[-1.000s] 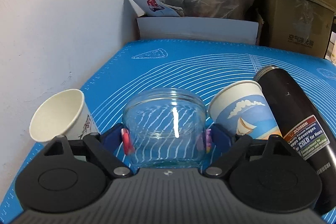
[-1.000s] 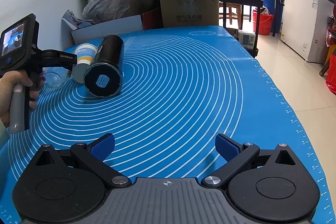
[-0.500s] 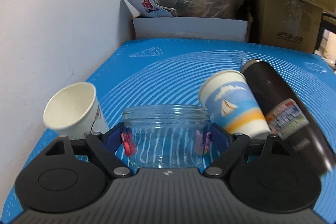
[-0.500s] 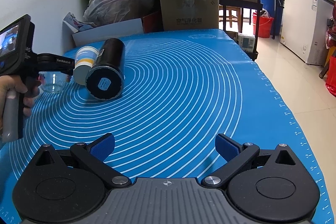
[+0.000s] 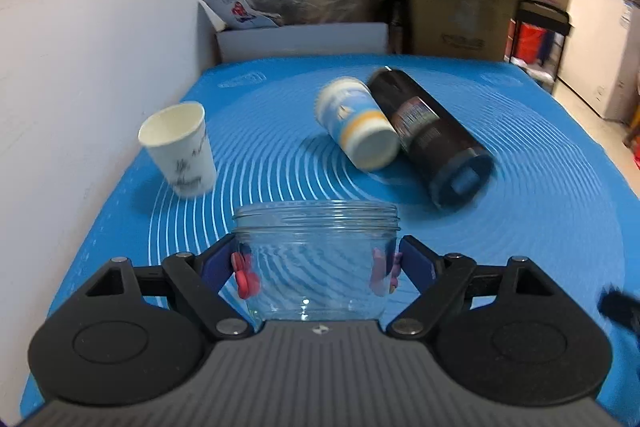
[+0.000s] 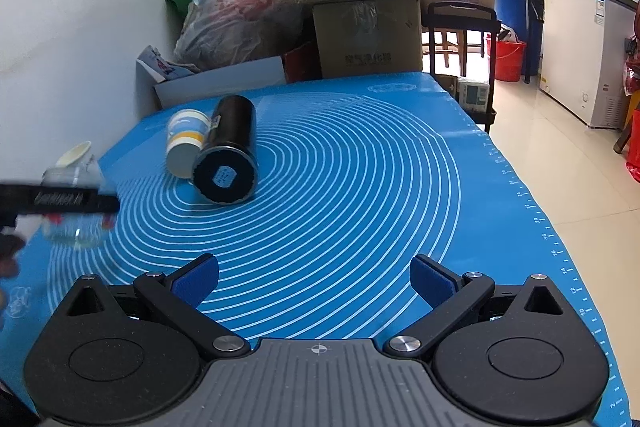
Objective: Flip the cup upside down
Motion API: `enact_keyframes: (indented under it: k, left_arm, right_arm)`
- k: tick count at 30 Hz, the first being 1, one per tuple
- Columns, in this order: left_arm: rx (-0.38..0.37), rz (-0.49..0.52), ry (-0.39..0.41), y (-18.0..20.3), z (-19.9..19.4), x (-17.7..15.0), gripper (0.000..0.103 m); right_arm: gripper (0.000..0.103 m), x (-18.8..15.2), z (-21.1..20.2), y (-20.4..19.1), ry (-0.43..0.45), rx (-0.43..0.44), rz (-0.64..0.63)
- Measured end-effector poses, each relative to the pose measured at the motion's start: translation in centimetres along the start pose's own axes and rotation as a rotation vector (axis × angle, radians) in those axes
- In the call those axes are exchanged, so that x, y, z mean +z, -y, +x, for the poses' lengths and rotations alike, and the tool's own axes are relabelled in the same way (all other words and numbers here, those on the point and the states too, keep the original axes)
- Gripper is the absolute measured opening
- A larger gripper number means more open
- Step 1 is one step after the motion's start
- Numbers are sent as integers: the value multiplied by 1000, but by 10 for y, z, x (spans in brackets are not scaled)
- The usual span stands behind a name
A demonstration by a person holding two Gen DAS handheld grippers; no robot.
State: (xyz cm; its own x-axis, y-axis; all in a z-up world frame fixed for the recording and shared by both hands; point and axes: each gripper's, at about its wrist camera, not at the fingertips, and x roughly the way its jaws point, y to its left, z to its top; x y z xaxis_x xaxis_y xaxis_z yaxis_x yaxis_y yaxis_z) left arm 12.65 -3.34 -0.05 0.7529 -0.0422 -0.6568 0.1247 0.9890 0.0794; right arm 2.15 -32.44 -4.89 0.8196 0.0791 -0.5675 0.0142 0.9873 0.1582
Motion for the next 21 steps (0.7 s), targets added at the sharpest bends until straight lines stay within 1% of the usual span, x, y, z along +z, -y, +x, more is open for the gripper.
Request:
enact_keyframes:
  k: [5, 10, 14, 21]
  left_arm:
    - [-40, 15, -82, 7, -14, -17, 86]
    - [-44, 28, -119, 15, -11, -28, 86]
    - [-46, 19, -141, 17, -1, -34, 86]
    - [-48, 10, -129, 14, 2, -34, 87]
  right_arm:
    - [103, -2, -13, -1, 12, 14, 2]
    - [103, -3, -21, 1, 16, 8, 1]
    - [103, -5, -20, 5, 3, 1, 7]
    - [103, -7, -11, 7, -30, -6, 1]
